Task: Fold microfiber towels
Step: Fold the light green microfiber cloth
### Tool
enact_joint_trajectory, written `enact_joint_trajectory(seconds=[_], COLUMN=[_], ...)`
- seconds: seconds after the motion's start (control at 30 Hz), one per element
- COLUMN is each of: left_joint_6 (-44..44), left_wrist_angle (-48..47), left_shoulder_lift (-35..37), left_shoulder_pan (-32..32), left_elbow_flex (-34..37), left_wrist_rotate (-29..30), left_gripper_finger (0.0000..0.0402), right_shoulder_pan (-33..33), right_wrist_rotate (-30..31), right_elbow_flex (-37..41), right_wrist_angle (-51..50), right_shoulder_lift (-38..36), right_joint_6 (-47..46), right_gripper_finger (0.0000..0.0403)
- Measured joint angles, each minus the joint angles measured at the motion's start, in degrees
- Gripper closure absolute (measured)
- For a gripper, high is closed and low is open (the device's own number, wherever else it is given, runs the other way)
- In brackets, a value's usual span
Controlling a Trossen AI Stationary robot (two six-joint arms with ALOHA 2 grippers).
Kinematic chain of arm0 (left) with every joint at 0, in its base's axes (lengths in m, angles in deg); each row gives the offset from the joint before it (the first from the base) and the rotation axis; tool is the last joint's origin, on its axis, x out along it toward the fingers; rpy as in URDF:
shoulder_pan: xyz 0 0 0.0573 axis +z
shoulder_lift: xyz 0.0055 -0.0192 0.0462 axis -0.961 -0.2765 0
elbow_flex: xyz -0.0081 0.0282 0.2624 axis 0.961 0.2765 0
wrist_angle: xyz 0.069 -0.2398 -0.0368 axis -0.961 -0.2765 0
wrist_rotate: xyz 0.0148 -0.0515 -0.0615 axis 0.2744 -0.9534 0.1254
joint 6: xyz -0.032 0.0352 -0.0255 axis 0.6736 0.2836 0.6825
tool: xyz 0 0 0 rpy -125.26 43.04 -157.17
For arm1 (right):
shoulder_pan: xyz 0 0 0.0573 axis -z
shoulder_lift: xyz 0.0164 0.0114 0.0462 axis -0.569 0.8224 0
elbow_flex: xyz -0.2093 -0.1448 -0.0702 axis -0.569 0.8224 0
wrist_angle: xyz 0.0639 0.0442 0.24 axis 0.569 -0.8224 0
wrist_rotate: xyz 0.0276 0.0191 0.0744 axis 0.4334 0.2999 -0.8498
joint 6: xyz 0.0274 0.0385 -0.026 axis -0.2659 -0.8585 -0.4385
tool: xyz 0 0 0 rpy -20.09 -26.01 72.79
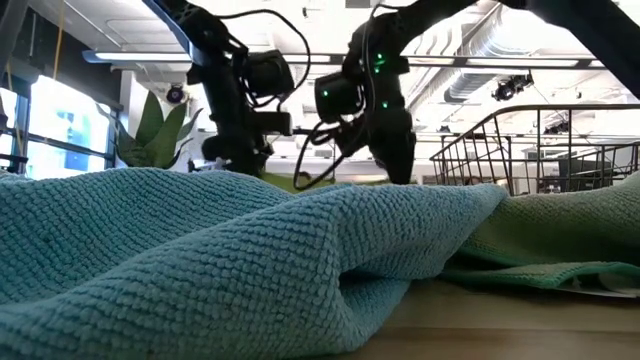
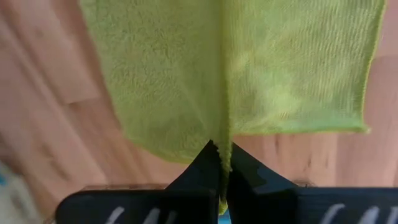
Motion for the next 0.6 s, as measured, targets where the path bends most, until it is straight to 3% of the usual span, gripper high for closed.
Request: enact_joint_trajectory(seconds=[0.27,0.6], left_joint_6=[-0.1,-0.5], left_wrist_angle=[2.9,3.7], left_shoulder_lift=[0.1,0.1], left_shoulder_pan=[2.1,2.9], left_elbow_flex=[0.0,0.0], left_wrist_rotate=[0.1,-0.1], left_gripper_finger=[0.0401,0.0401], right_shoulder_pan=[1.7,3.7], right_wrist_rotate=[2.1,6.0], right_elbow_flex=[0.7,0.7], right_wrist_angle=[6.4,6.3], right_shoulder_lift=[0.0,0.0], right_joint_6=[3.7,4.0], right_gripper_finger=[0.0402,0.0402])
